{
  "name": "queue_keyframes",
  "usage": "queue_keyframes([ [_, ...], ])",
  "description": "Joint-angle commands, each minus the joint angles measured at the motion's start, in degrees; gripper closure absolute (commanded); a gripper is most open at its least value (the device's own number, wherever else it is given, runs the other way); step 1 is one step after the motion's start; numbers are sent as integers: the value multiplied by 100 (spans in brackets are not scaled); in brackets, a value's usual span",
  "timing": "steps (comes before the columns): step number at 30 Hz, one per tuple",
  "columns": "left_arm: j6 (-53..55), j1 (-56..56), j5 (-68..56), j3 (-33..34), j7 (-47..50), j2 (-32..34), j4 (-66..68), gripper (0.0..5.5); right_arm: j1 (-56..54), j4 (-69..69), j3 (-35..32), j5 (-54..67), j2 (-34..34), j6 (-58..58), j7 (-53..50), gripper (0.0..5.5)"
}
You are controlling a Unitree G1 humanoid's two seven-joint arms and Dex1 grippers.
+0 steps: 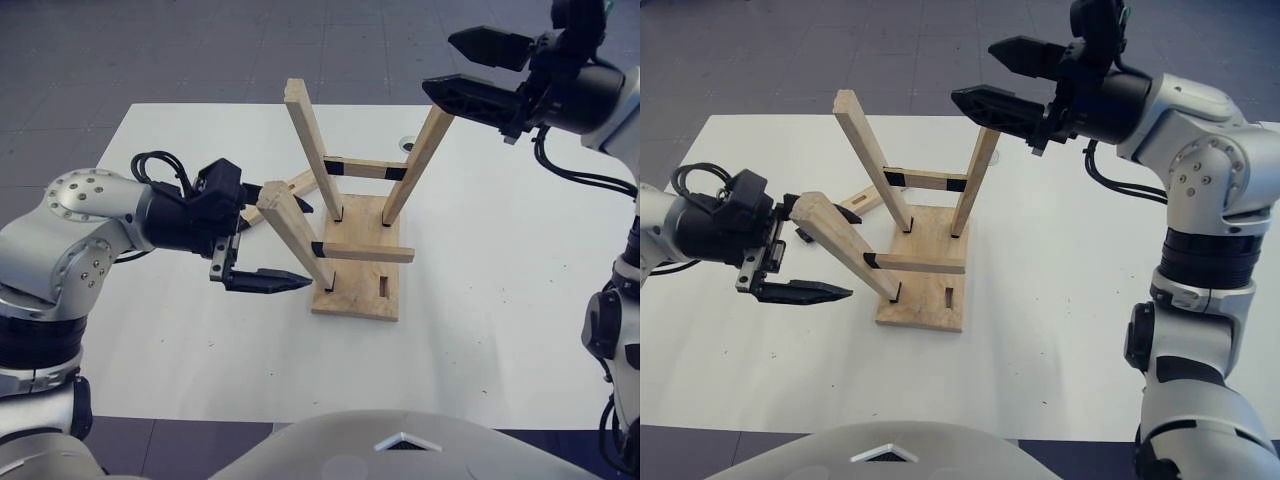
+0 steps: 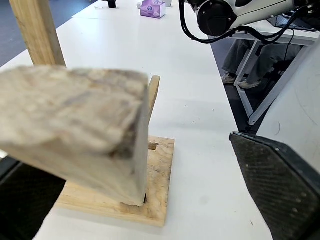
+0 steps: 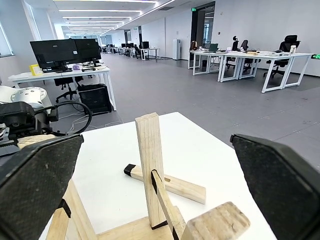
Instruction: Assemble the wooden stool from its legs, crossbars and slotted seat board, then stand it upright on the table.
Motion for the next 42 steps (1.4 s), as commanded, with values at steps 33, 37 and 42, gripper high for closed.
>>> queue_keyframes([
  [33, 1526, -2241, -2205, 1218, 2056, -677, 593, 2, 109, -104, -76, 17, -16, 41, -232, 0],
  [37, 1472, -2842, -3616, 1603, 4067, -1397, 300, 2, 123, -73, -85, -12, 27, 25, -350, 0],
  [42, 1346, -1470, -4855, 1521, 5651, -1593, -904, 34, 131, -77, -94, 35, 29, 51, -376, 0],
])
